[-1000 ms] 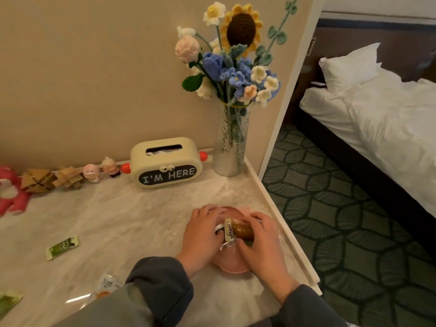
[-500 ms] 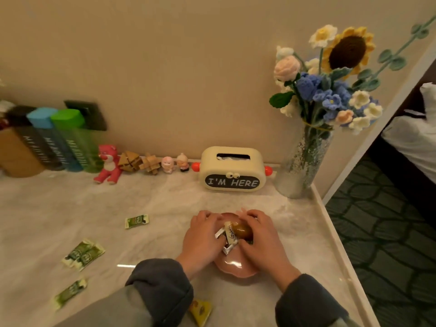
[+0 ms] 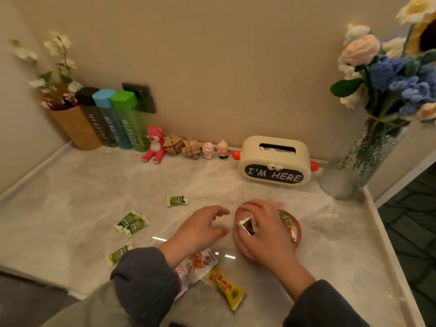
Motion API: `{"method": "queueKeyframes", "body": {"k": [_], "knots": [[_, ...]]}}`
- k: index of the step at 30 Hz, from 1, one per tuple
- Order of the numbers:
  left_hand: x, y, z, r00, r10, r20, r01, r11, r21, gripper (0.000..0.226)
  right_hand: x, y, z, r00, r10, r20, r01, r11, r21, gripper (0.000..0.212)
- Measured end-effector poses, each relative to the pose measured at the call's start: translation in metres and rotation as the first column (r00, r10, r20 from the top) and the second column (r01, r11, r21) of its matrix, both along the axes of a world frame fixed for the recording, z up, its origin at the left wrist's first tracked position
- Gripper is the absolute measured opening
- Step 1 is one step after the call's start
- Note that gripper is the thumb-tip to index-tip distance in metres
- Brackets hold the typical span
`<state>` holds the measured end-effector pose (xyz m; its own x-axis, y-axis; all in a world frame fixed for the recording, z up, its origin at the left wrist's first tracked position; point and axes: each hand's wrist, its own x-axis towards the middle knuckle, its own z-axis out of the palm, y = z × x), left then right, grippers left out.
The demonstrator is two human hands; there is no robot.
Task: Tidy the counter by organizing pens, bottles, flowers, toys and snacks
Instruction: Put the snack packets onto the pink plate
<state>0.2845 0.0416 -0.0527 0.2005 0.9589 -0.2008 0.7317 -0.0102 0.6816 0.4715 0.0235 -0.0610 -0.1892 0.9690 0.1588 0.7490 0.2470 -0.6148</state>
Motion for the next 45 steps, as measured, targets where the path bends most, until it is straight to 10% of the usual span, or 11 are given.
{"method": "queueKeyframes", "body": {"k": [10,26,37,45], "knots": [[-0.043,-0.079,-0.013,0.972,-0.046,-0.232,0.081,0.987,0.142,0.061,-0.037,-0.062,-0.007,0.975,0.212,0.064,-0.195,0.960,-0.203,0.049],[-0.043,-0.093,-0.025,0.909,0.180,-0.377,-0.094,0.968,0.235,0.098,-0.038,-0.090,-0.033,0.997,0.076,-0.011,-0.077,0.982,-0.175,0.035],[-0.015,-0.059,-0.001,0.941,0.286,0.181,-0.299,0.953,0.047,0.039,-0.012,-0.089,-0.023,0.908,-0.186,-0.375,0.169,0.982,-0.077,0.026],[0.052,-0.028,-0.002,0.826,0.263,0.499,-0.232,0.965,-0.125,0.085,0.020,-0.058,-0.007,0.776,-0.392,-0.494,0.352,0.919,-0.176,0.021]]}}
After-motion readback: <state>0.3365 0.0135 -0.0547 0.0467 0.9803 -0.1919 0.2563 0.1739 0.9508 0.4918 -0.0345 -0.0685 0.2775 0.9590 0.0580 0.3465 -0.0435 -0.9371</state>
